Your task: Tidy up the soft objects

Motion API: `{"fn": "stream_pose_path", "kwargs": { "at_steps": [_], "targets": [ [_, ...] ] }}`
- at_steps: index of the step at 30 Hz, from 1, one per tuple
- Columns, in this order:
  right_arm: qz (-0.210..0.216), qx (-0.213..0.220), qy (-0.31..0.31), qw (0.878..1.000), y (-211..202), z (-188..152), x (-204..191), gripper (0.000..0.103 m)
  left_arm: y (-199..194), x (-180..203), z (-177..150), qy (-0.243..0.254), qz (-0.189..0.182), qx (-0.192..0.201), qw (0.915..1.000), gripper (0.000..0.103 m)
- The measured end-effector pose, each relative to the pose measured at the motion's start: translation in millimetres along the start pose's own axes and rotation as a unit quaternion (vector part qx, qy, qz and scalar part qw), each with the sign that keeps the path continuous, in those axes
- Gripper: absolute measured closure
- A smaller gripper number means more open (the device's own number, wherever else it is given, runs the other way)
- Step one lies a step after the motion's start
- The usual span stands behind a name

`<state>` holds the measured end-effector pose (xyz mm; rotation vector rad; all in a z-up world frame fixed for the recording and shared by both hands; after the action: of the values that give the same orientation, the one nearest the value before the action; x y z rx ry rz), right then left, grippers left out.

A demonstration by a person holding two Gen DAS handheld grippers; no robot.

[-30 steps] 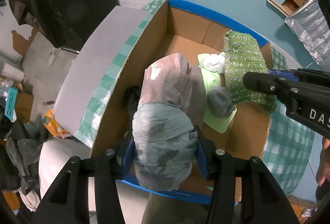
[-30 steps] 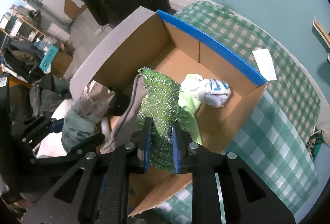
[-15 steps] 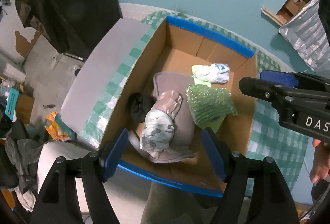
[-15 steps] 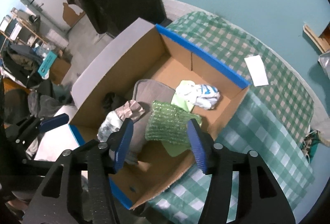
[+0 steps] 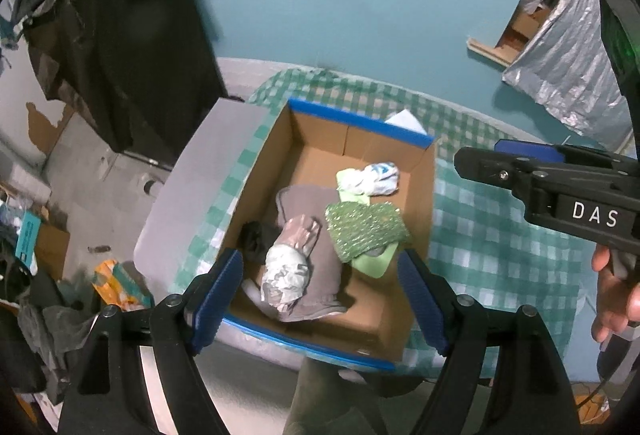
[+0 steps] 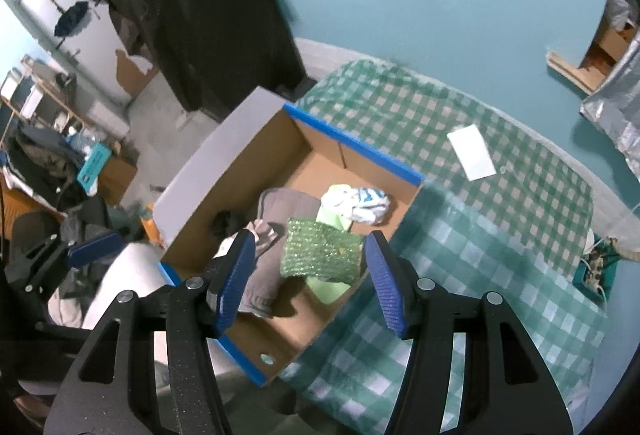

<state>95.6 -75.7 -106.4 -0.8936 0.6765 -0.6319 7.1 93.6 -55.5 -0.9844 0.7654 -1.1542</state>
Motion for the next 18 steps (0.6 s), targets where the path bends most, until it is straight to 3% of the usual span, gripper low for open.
{"fn": "stream_pose_path", "kwargs": {
  "at_steps": [14, 18],
  "targets": [
    [-0.006, 0.052, 0.014, 0.999, -51.2, -7.0, -0.6, 0.045, -27.5, 15.5, -1.0, 0.019, -0.004, 0.017, 0.9997, 0.022],
    [-0.004, 0.059, 0.022, 0.998, -61.3, -9.7, 0.8, 0.040, -36.9, 18.8, -2.3, 0.021, -0.007, 0.022, 0.9995, 0.022]
  ]
}}
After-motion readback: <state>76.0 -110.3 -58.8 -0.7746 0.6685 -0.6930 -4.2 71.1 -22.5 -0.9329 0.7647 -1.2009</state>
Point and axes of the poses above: each gripper's, at about its wrist camera, not at the fingertips, and y roughly the way its jaws point, x to its right, z to its top, the point moved 2 cm from there along y, roughly the way its jaws point, and after that the axes turned 2 degrees about z, right-handed, at the moved point
